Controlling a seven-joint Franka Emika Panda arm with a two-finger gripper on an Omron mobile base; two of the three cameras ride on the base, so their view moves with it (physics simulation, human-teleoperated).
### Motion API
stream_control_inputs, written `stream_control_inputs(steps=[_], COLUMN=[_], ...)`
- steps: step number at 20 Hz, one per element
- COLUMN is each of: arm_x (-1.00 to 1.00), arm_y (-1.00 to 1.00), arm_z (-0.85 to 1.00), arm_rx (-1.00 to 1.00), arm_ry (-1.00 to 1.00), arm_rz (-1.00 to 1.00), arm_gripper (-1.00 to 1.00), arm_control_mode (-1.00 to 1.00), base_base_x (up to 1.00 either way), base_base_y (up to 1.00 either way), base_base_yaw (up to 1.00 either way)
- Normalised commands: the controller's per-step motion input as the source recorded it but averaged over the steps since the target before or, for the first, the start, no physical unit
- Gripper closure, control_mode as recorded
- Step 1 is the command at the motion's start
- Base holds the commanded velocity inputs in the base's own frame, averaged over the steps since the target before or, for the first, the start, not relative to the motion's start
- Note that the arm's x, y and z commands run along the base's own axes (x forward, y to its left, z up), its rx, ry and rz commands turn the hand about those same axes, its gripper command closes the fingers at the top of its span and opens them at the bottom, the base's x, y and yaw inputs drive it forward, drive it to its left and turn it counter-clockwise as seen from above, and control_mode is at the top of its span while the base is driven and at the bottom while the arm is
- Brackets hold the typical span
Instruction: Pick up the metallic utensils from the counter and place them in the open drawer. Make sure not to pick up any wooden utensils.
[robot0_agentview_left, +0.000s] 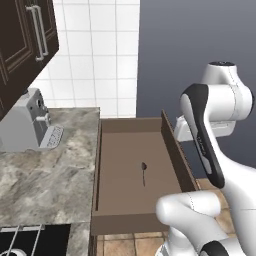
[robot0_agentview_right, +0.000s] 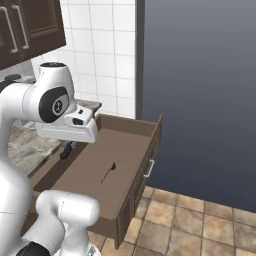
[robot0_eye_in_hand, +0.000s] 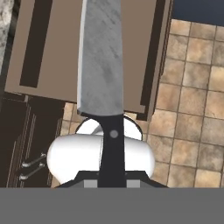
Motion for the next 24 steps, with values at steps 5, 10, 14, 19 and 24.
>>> stream_control_inputs(steps=[5,10,14,19,24], arm_x=[0.0,0.0,0.31,0.58,0.89], arm_y=[0.0,0.0,0.22,0.08,0.01], arm_z=[0.0,0.0,-0.18,-0.55,-0.86], arm_rx=[0.0,0.0,0.0,0.01,0.07], arm_ry=[0.0,0.0,0.06,0.16,0.11], arm_rz=[0.0,0.0,0.0,0.0,0.0], arm_gripper=[1.0,1.0,1.0,1.0,1.0], arm_control_mode=[1.0,1.0,-1.0,-1.0,-1.0], base_base_x=[0.0,0.06,0.06,0.0,0.0], base_base_y=[0.0,0.22,0.07,0.0,0.0], base_base_yaw=[0.0,0.0,0.0,0.0,0.0])
